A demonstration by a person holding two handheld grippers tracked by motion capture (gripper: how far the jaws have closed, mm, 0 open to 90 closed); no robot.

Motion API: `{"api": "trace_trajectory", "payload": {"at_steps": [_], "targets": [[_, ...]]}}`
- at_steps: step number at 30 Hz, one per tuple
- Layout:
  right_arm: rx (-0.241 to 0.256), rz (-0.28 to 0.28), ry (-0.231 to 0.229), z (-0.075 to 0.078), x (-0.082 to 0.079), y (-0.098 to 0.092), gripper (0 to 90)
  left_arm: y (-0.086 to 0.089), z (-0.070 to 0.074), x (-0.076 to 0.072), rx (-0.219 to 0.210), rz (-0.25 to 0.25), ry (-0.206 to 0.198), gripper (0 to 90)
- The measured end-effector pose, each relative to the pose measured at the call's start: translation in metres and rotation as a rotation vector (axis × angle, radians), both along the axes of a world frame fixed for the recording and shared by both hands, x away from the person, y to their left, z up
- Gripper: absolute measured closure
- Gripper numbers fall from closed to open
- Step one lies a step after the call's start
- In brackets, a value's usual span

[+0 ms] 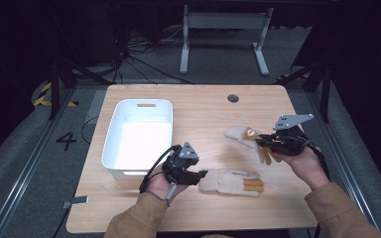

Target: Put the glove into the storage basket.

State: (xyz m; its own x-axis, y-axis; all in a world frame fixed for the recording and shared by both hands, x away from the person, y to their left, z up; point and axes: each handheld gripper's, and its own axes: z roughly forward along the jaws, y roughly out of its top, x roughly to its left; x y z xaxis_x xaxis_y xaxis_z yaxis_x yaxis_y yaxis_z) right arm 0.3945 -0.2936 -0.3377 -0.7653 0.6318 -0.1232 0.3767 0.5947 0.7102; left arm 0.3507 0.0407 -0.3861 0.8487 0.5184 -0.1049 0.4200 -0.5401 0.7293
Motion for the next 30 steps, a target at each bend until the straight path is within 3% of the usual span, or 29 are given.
{"api": "trace_trajectory", "payload": {"at_steps": [8,21,27,30], "targets": [[0.023,0.098,-0.013,-0.005,-0.024,0.016,79.8,0.004,0.001,-0.003,-0.001,0.013,0.001,49.8],[0.03,0.21,0.006,-0.016,-0.04,0.031,79.7,0.007,0.0,-0.004,0.003,0.021,0.003,50.1],[0.029,0.254,0.037,-0.029,-0.044,0.038,79.6,0.005,-0.001,-0.004,0.01,0.017,0.003,50.2],[0.022,0.284,0.058,-0.043,-0.047,0.041,79.6,0.005,-0.001,-0.004,0.011,0.018,0.002,50.2]]}}
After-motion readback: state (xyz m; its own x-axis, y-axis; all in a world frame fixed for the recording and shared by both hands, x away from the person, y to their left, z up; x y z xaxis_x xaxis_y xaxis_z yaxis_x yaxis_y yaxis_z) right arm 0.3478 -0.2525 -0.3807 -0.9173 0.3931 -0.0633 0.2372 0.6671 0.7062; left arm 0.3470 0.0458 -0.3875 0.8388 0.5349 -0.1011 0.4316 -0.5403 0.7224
